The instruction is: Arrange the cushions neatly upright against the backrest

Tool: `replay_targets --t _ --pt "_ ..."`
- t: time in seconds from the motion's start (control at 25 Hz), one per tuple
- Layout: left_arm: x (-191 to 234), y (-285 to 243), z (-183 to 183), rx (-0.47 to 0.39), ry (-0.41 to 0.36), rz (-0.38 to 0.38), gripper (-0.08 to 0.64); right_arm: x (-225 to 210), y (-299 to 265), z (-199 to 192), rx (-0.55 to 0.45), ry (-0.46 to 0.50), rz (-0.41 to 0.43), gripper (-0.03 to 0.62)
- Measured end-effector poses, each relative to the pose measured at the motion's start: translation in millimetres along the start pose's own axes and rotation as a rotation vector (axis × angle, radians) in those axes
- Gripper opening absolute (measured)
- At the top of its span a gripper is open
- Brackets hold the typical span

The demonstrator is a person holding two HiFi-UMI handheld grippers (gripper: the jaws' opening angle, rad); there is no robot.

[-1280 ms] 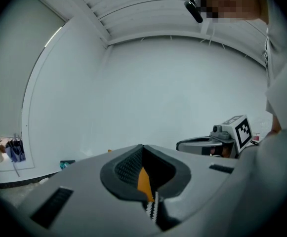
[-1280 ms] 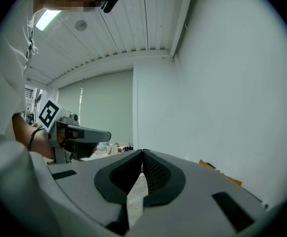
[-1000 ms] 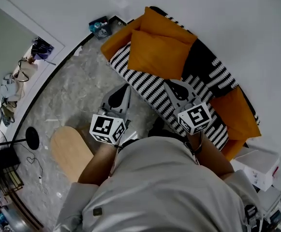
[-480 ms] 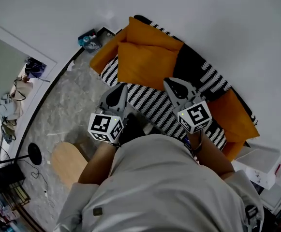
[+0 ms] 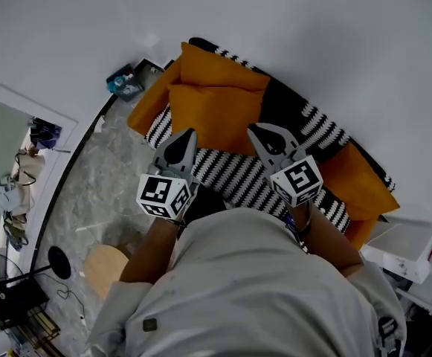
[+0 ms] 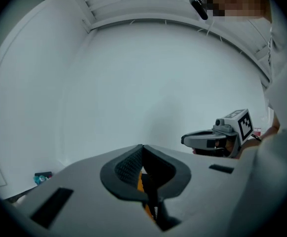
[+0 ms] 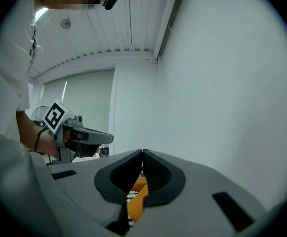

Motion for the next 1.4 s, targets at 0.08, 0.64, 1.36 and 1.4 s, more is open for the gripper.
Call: replay_targets --t 0.08,0.64,1.36,1.4 --pt "11 -19 -2 0.005 0.003 -0.019 0.009 -12 -11 -5 0.012 0.001 -0.006 0.026" --pt "108 -135 -26 0.124 0.068 -0.198 0.009 -94 -114 -41 0.094 -0.070 -0.108 0.026" --pt "221 -233 -93 0.332 0.027 -0.402 0.011 -151 -224 -112 0.287 -0.084 -0.146 0.029" --pt "227 -237 -97 0.341 0.026 -0.405 0.011 -154 -229 -117 0.297 -0.080 -0.146 0.029"
Point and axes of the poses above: the fingertips, and each gripper's own axes: y backward along the fingers, x to its left, z out of its top, the point moved 4 cm from there along y, backward along the fingers, and after that the axes turned 11 degrees about -x, right-handed, at the moved point
